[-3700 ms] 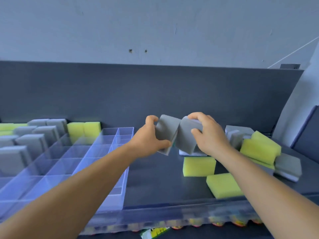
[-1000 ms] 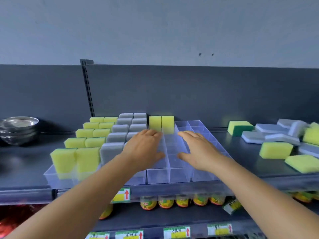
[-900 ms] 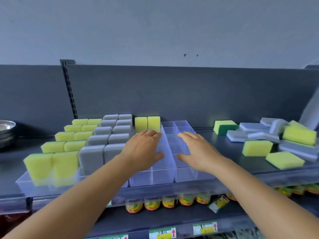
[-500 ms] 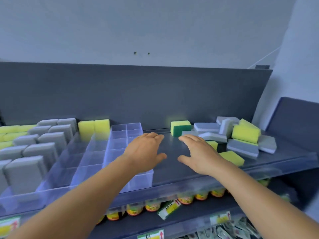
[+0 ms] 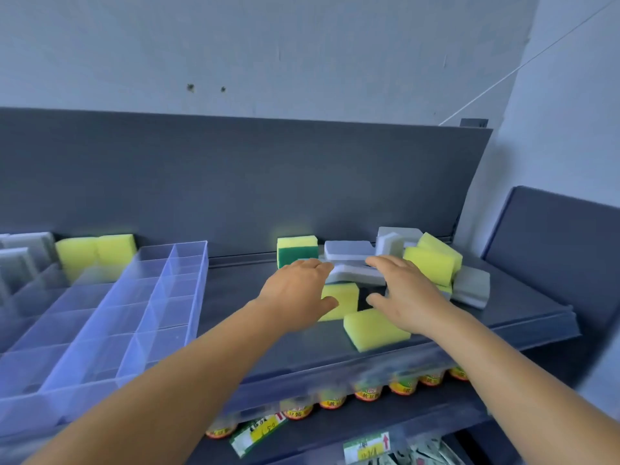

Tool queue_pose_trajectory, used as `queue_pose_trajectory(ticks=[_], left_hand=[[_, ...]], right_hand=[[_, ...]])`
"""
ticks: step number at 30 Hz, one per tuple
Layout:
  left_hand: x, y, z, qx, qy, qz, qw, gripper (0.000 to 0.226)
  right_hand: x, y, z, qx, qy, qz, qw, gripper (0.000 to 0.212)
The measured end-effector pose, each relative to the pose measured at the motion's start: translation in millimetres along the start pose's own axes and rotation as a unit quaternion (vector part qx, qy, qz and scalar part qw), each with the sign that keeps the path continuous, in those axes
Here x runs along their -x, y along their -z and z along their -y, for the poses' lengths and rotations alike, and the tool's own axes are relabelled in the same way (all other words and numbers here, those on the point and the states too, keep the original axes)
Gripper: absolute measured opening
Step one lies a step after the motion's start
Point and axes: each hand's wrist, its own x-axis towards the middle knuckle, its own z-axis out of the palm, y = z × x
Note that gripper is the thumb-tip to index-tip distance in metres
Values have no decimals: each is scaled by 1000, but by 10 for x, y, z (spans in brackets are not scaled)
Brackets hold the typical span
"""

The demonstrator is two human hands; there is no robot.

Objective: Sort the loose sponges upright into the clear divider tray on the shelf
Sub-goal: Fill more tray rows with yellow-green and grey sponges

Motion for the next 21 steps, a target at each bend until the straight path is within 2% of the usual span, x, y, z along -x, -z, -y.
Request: queue_pose_trajectory(ticks=[5, 12, 18, 21], left_hand=[[-397, -43, -52, 1, -26, 1, 1000, 60], [-939, -204, -24, -16, -48, 31, 998, 45], [-1183, -302, 127, -43, -55, 68, 995, 27], [-1229, -363, 218, -39, -66, 104, 992, 40]], right_hand=[[-254, -9, -226, -5, -19, -13, 1000, 60], [-732, 7, -448, 0, -40, -43, 998, 67], [-1064, -61, -636, 55, -50, -24, 997, 81], [-1148, -117, -698, 81, -55, -24, 995, 83]])
